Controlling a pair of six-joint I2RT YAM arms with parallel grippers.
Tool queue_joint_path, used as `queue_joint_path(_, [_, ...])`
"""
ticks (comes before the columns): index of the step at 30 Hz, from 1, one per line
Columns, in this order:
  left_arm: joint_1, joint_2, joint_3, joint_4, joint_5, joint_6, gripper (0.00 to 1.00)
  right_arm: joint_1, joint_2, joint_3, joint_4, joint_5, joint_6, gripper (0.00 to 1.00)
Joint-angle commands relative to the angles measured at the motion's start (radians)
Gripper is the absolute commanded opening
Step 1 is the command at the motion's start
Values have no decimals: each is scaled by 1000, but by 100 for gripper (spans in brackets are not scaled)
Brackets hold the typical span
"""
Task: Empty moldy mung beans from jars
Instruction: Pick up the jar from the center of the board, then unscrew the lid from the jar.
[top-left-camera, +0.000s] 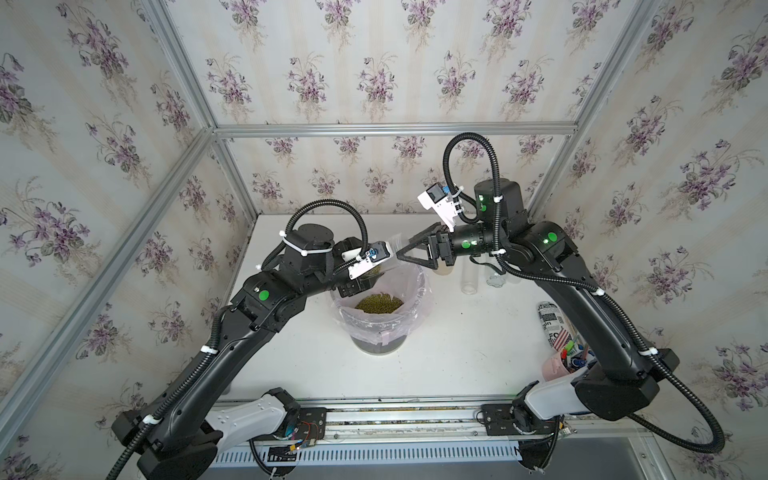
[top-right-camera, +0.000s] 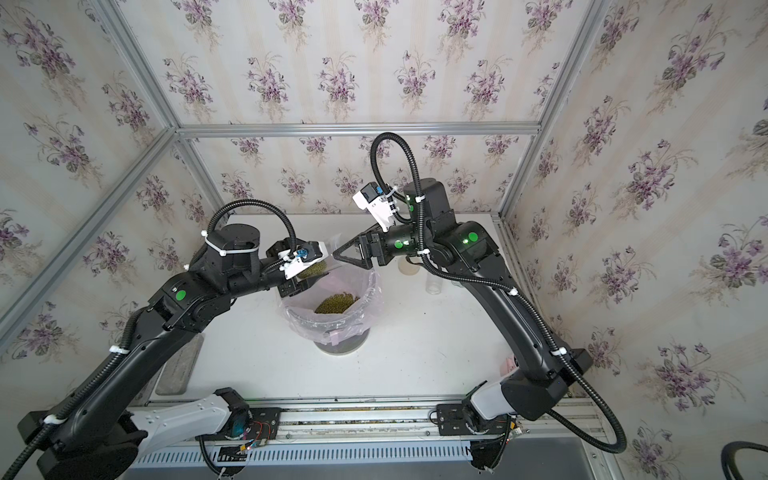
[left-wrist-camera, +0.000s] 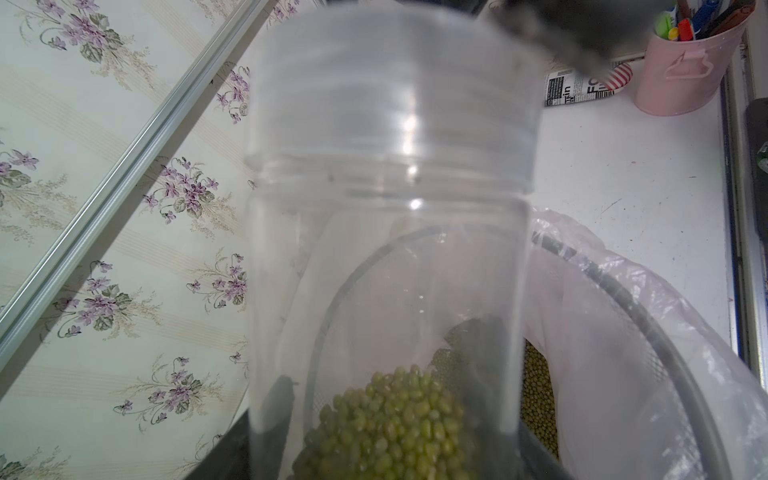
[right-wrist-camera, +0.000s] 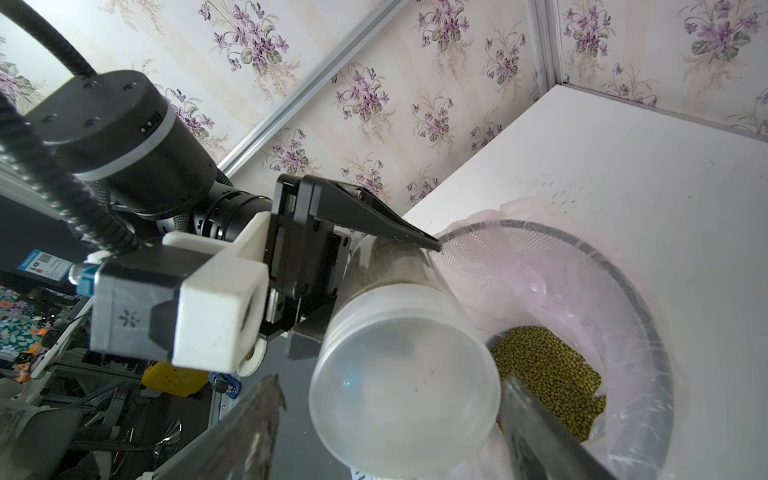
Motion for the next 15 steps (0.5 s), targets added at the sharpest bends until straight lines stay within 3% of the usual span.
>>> queue_joint_path(1, [1,-2,-1,39,12,1,0,0,1,0,32,-20,6,79])
queue_joint_path(15, [2,-7,-6,42,13,2,0,0,8,-10,44,-34,13,63])
